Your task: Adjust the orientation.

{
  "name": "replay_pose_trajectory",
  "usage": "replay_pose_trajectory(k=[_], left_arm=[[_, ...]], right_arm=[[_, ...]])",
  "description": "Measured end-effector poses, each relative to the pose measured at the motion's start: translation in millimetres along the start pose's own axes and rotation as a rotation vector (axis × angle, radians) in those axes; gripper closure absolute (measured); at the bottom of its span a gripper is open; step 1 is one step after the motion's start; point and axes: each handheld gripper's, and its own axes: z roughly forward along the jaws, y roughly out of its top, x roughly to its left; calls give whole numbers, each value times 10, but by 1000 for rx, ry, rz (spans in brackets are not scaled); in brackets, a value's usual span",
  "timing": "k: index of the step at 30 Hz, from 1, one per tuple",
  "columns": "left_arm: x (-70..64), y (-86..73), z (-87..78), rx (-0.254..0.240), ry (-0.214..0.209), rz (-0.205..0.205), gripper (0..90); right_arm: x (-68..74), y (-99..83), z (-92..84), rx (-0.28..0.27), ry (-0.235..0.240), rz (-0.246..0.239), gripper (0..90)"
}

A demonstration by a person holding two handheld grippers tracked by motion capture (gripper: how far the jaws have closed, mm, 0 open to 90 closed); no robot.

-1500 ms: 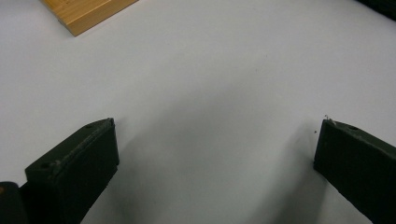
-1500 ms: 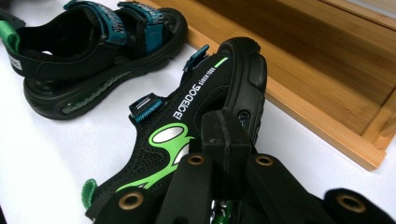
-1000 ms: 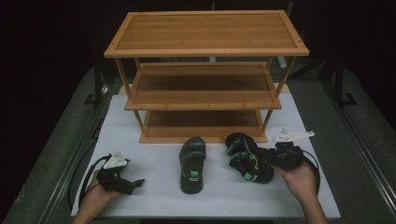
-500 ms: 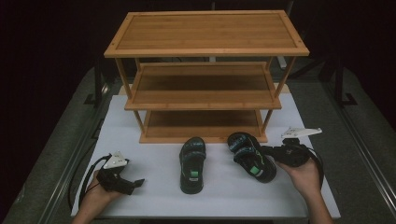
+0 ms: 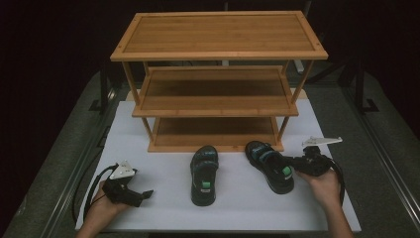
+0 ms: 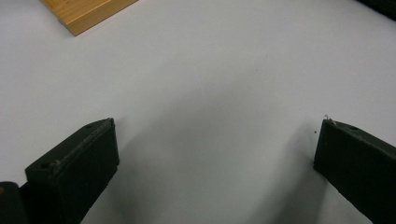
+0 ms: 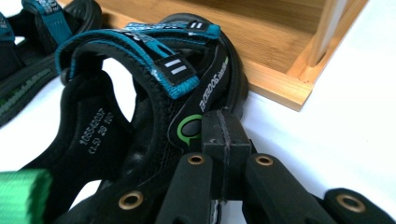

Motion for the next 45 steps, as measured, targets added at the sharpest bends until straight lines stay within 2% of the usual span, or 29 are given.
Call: replay_pose_trajectory(k=[8,10,11,12,13,17,22,25,27,31,32,34,37,45], left_arm=[[-1,0,0,0,0,0,0],[0,0,0,0,0,0,0],[0,0,0,0,0,0,0],[0,0,0,0,0,0,0],[0,0,0,0,0,0,0],[0,-1,0,-1,0,0,0],[-2,-1,2,-4,2,-1,0],[-1,0,2,-3,1,-1,0],[-1,0,2,-3,1,-2,0],[-2,0,2,-3,1,-3,0],[-2,0,2,-3,1,-3,0],[-1,0,2,-3,1,-2,0],[-1,0,1,-3,1,-3,0],[-1,0,2,-3,1,-2,0]], right_arm=[[-5,-15,7,-6,-5,-5,897],[5,-14,6,1,-46,-20,858],[5,-14,6,1,-46,-20,858],[2,-8,-12,-4,-59,-23,852],[-10,9,-86,-34,-67,-16,830],[-7,59,-203,-70,-66,-25,774],[61,213,-334,-102,-4,-72,659],[104,319,-346,-94,28,-117,599],[128,385,-325,-83,50,-142,559],[149,489,-187,-48,123,-191,486],[149,489,-187,-48,123,-191,486],[149,509,-95,-33,166,-206,479],[163,520,-22,-17,203,-217,467],[186,523,80,29,243,-244,455]])
